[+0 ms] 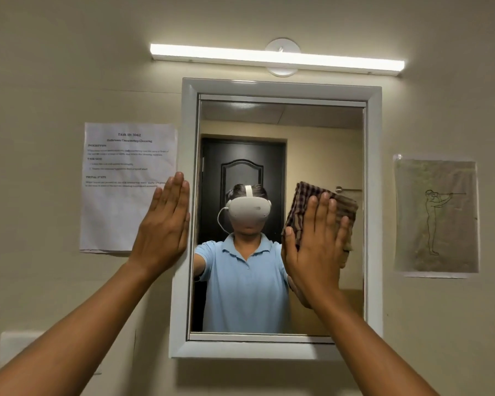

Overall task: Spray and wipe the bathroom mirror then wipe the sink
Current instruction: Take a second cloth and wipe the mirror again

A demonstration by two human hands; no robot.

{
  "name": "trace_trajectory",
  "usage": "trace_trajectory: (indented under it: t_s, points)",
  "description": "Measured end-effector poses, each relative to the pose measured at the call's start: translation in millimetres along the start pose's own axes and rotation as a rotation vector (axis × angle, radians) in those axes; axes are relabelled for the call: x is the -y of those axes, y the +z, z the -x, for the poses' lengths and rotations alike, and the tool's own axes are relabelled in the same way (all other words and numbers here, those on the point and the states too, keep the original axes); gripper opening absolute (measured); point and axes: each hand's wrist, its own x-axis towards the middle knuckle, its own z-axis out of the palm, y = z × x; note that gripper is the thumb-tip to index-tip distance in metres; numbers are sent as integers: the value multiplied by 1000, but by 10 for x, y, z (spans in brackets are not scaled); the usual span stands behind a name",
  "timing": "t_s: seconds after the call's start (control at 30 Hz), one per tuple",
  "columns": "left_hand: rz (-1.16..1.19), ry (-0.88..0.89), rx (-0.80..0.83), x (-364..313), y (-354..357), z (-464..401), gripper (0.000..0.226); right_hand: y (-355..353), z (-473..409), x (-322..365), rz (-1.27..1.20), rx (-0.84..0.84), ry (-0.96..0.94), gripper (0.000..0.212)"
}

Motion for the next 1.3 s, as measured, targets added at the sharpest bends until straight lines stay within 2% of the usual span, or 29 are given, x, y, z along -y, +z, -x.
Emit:
trace_trajectory:
  t_s: [0.2,0.47,0.57,0.8,1.03,1.13,1.3]
  points:
    - [8,-8,5,-1,13,1,58,-7,-183,476,-20,30,-99,72]
    - [12,-5,21,23,-1,22,58,20,-544,1443,-81,60,-314,75]
    - [20,-5,20,33,2,35,59,32,-455,1560,-84,73,-342,74]
    - [29,-17,43,64,11,153,60,88,50,1332,-105,141,-495,70]
    - [3,-9,50,28,5,246,61,90,255,652,-27,167,-736,66]
    - [-17,-3,67,39,8,268,61,32,106,350,13,145,-704,68]
    - [-27,25,82,82,-12,244,62,-89,-242,-162,91,83,-466,71]
